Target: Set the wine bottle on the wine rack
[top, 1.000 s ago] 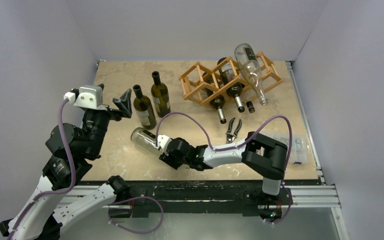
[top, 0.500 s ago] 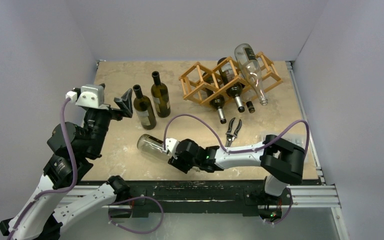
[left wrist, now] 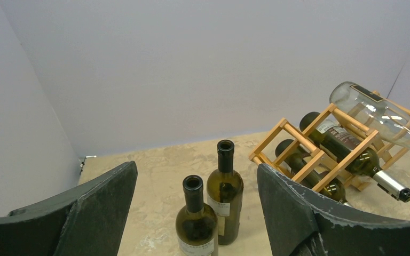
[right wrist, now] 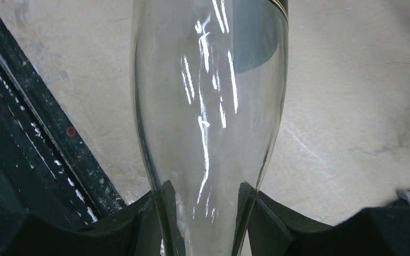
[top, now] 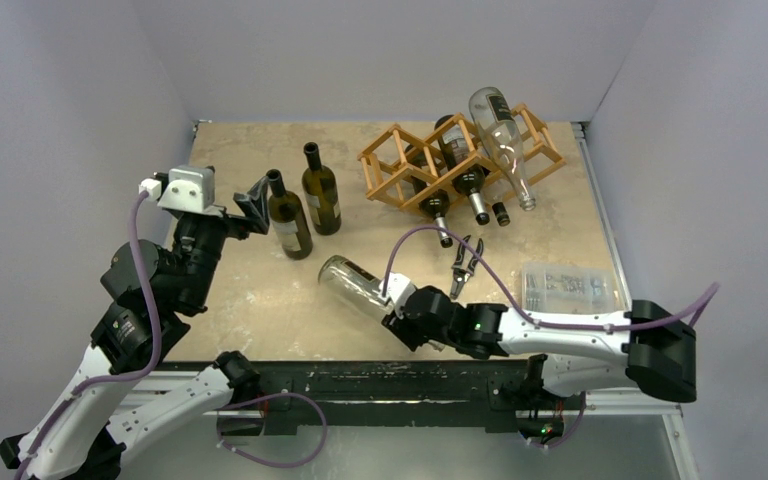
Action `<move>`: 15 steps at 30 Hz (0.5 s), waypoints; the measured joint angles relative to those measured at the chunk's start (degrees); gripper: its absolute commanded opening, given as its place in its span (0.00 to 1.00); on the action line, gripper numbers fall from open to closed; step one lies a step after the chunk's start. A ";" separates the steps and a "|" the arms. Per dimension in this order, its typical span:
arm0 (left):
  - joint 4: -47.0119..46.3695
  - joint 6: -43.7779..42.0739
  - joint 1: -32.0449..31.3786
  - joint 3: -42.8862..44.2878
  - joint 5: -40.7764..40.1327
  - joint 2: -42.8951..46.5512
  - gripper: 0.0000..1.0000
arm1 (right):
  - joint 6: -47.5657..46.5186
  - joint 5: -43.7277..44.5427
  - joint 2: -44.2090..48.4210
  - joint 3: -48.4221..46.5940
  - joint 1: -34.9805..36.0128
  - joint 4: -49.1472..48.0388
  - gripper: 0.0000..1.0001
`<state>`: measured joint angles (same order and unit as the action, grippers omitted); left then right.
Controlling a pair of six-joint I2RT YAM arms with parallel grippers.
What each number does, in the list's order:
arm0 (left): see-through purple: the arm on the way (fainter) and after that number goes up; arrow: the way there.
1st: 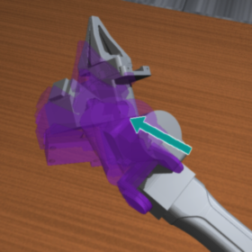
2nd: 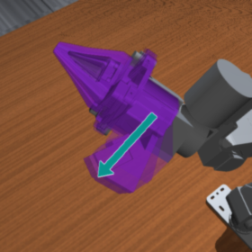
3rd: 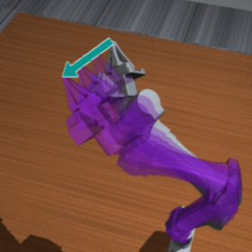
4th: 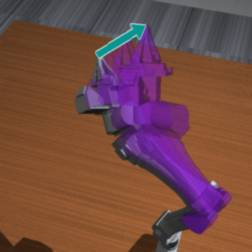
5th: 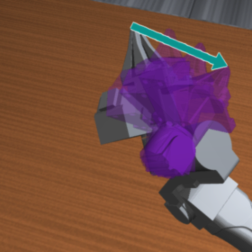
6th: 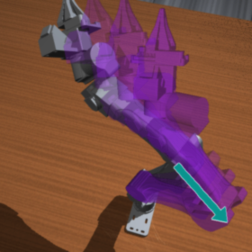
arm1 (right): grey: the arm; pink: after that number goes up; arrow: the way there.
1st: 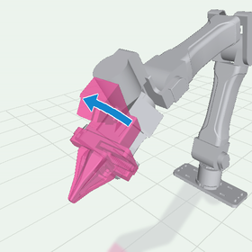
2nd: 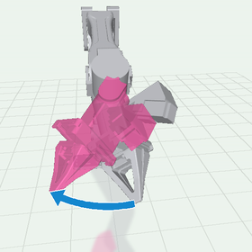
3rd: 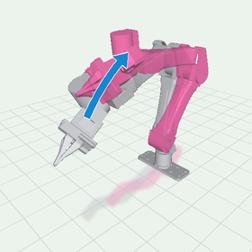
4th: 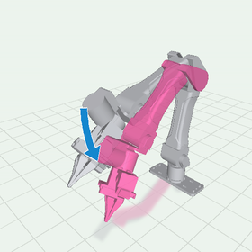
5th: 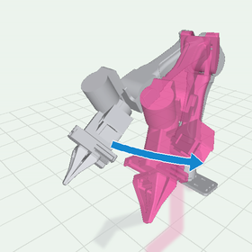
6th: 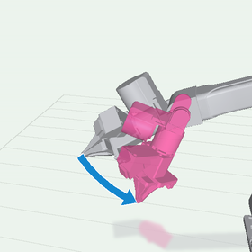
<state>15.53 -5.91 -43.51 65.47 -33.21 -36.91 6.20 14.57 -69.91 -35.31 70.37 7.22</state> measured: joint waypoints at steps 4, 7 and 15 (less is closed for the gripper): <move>0.00 0.39 0.00 0.00 0.00 -0.26 0.82 | 1.66 4.02 6.78 0.57 -0.79 0.85 0.00; 0.02 0.59 0.00 0.00 0.02 -0.61 0.82 | 2.34 7.06 11.67 0.57 -1.84 1.03 0.00; 0.02 0.81 0.00 0.00 0.09 -0.81 0.82 | 3.19 9.55 19.93 0.55 -10.62 3.30 0.00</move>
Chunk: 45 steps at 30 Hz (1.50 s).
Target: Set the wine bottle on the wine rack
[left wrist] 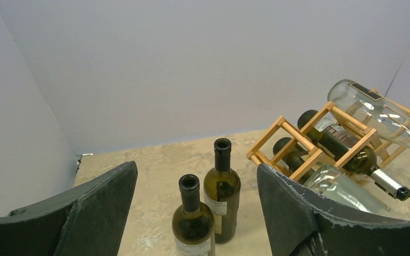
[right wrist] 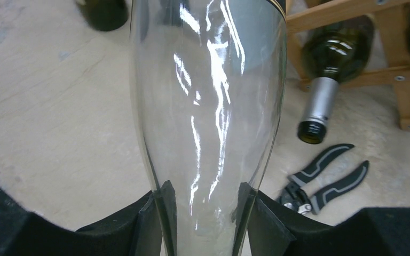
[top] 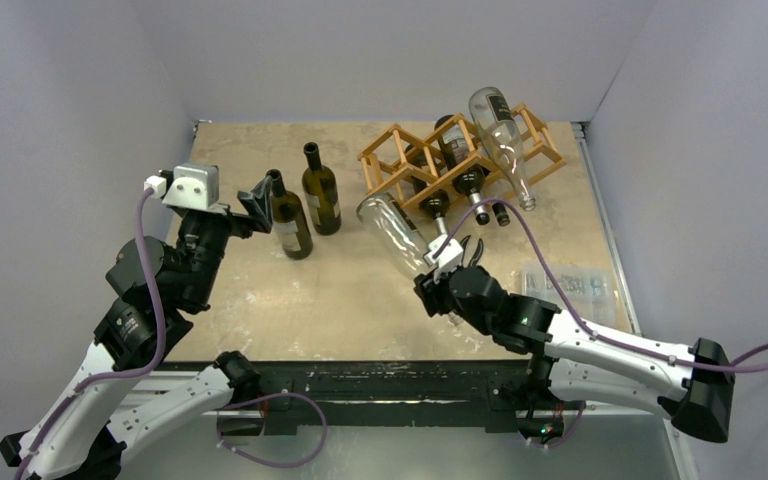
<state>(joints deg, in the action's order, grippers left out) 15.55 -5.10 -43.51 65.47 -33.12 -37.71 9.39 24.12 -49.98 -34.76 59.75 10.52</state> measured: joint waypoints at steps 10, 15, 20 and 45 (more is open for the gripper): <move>0.00 0.02 0.00 0.00 0.26 0.00 0.82 | -2.10 1.60 2.60 -5.95 -6.88 2.84 0.00; 0.02 0.02 0.00 0.00 0.35 0.02 0.82 | -3.08 1.75 0.98 -10.60 -8.96 1.68 0.00; 0.02 0.04 0.00 0.00 0.48 0.11 0.82 | -3.28 1.92 -4.61 -15.80 -12.35 1.18 0.00; 0.11 0.04 0.00 0.00 1.20 0.61 0.82 | 3.87 -18.45 -32.24 -40.46 -32.61 16.06 0.00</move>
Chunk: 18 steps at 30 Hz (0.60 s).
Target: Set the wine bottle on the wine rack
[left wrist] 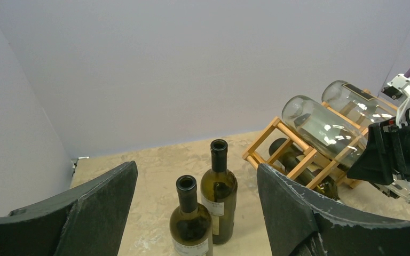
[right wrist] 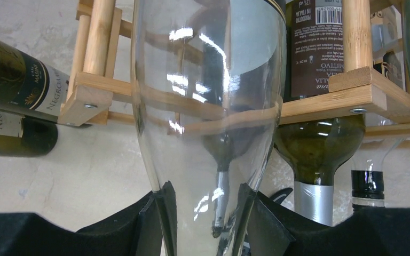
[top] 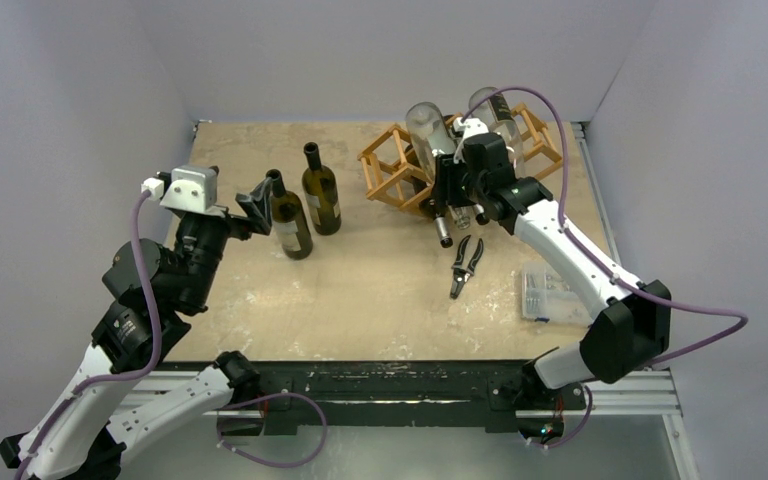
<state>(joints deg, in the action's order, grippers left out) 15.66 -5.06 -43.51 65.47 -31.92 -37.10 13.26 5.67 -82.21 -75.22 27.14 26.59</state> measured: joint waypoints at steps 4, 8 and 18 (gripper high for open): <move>0.13 0.00 0.00 0.00 0.11 0.00 0.82 | 1.44 -2.01 -1.22 -0.11 -1.16 -0.09 0.00; 0.24 0.00 0.00 0.00 0.15 0.00 0.82 | 2.21 -3.17 -1.75 -0.11 -1.77 -0.72 0.09; 0.28 0.00 0.00 0.00 0.15 0.00 0.82 | 2.58 -3.69 -1.86 -0.09 -1.92 -1.01 0.53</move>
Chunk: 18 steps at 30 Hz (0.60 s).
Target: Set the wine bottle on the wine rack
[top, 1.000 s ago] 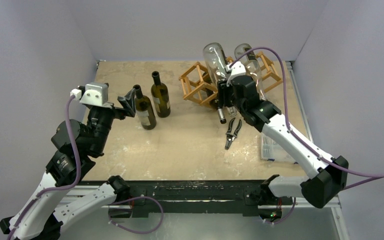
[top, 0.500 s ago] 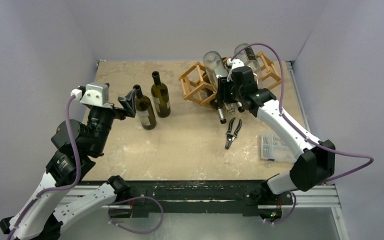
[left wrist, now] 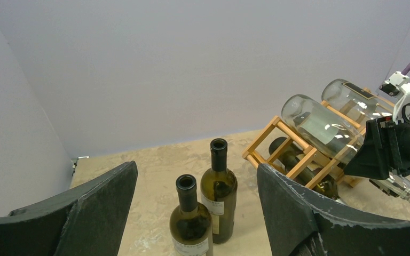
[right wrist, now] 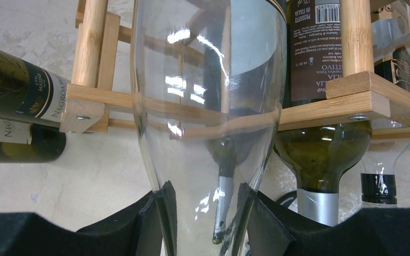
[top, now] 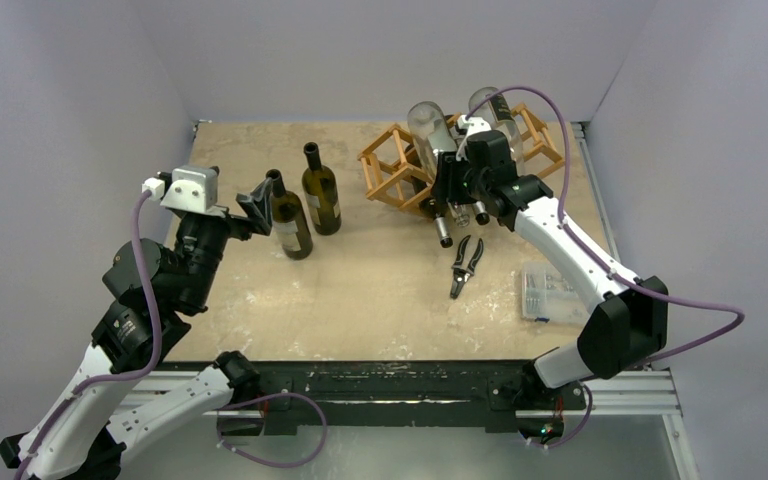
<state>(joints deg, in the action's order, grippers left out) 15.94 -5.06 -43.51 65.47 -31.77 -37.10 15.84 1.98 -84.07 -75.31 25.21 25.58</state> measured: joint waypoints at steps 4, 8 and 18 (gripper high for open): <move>0.00 0.00 0.00 0.00 0.02 0.00 0.82 | -0.07 -0.02 0.00 0.17 -0.02 -0.44 0.68; 0.02 0.02 0.00 0.00 0.04 -0.13 0.82 | -0.50 0.00 0.52 0.17 -0.04 -3.34 0.75; 0.26 0.20 0.00 0.02 0.42 -0.35 0.82 | -2.69 2.58 1.97 -0.92 -0.09 -4.66 0.83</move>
<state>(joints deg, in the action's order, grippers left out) 16.21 -4.86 -43.51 65.49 -31.35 -37.45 13.15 4.56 -82.11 -76.23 25.12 20.93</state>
